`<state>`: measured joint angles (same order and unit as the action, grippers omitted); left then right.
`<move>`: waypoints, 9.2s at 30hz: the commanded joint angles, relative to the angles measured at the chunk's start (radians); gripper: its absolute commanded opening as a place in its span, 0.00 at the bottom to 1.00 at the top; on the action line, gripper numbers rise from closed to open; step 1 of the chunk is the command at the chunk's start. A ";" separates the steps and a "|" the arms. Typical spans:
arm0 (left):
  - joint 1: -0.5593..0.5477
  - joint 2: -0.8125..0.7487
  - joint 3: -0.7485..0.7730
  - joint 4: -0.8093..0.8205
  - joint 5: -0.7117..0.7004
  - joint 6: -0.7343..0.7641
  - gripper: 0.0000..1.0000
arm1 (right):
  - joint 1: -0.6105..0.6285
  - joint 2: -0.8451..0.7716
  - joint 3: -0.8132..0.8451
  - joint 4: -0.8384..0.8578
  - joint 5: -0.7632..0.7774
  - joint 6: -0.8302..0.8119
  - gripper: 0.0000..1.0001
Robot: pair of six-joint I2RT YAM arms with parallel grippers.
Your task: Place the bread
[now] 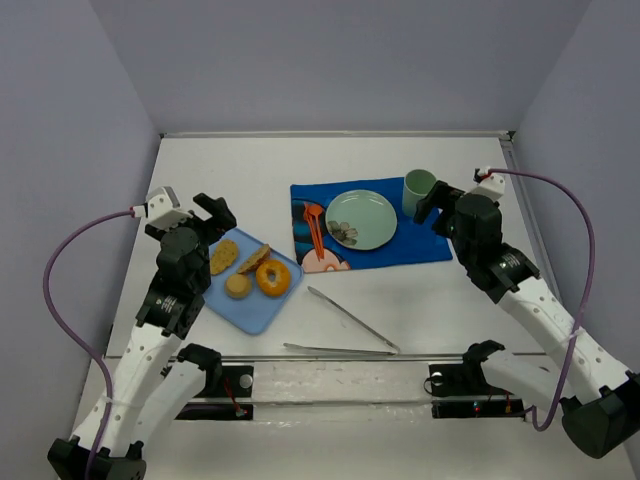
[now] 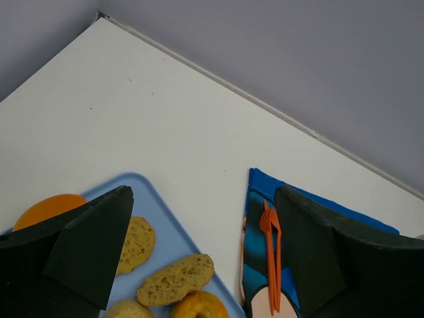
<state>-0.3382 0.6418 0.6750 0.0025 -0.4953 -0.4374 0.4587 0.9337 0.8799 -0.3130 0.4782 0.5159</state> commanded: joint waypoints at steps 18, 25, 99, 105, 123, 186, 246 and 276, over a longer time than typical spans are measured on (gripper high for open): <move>0.002 -0.022 -0.020 0.050 0.008 -0.004 0.99 | 0.356 0.313 0.172 -0.242 -0.440 -0.608 1.00; 0.002 -0.056 -0.032 0.048 -0.011 -0.007 0.99 | 0.511 0.461 0.189 -0.427 -0.470 -0.700 1.00; 0.002 -0.036 -0.040 0.056 -0.051 0.005 0.99 | 0.727 0.737 0.232 -0.420 -0.382 -0.473 0.36; 0.002 -0.048 -0.040 0.056 -0.046 0.003 0.99 | 0.727 0.577 0.235 -0.365 -0.362 -0.438 0.25; 0.002 -0.054 -0.041 0.056 -0.029 -0.014 0.99 | 0.597 0.448 0.278 -0.198 -0.419 -0.249 0.22; 0.002 -0.106 -0.054 0.042 -0.051 -0.029 0.99 | 0.555 0.518 0.404 -0.235 -0.293 -0.203 0.11; 0.002 -0.106 -0.069 0.074 -0.014 -0.044 0.99 | 0.390 0.663 0.421 0.055 -0.740 0.108 0.57; 0.002 -0.203 -0.089 0.077 0.018 -0.057 0.99 | 0.500 0.827 0.524 -0.051 -0.630 0.222 0.36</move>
<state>-0.3382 0.4603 0.5968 0.0193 -0.4709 -0.4850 0.9417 1.7737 1.3476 -0.3557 -0.1921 0.7380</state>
